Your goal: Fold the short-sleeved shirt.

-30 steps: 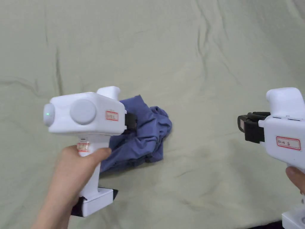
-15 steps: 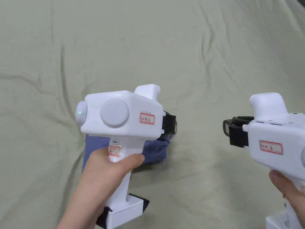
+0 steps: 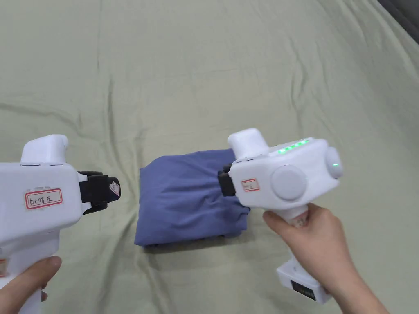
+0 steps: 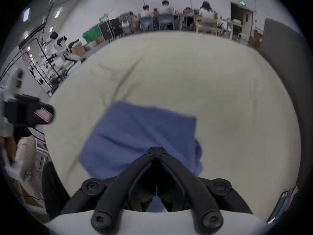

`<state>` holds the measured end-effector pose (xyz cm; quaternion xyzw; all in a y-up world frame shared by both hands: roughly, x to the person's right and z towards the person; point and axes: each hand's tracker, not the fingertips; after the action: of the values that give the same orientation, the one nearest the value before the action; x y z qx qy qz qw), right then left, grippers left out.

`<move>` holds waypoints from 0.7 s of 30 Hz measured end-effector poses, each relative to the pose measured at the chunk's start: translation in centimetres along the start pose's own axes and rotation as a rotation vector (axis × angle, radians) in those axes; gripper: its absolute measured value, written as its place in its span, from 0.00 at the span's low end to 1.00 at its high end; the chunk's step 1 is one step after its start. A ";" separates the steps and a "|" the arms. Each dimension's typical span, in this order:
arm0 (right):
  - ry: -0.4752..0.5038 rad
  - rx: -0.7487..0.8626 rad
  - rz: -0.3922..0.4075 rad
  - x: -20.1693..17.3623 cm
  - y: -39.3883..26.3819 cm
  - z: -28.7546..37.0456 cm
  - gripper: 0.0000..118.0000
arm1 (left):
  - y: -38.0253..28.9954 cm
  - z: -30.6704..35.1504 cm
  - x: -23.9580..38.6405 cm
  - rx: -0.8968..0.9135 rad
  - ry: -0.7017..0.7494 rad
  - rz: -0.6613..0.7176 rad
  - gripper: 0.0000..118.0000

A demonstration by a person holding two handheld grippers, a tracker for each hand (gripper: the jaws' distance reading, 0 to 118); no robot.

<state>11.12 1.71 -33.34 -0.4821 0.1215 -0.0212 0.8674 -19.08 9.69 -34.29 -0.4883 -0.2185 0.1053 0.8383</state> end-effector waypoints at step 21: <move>0.169 0.015 -0.082 3.6 -1.8 -1.3 0.02 | -0.1 -14.0 -2.9 -0.241 -0.328 0.148 0.34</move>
<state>14.45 -0.92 -33.13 -0.4765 0.1742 -0.0980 0.8562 -15.12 -2.30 -40.94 -0.5759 -0.3266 0.2179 0.7171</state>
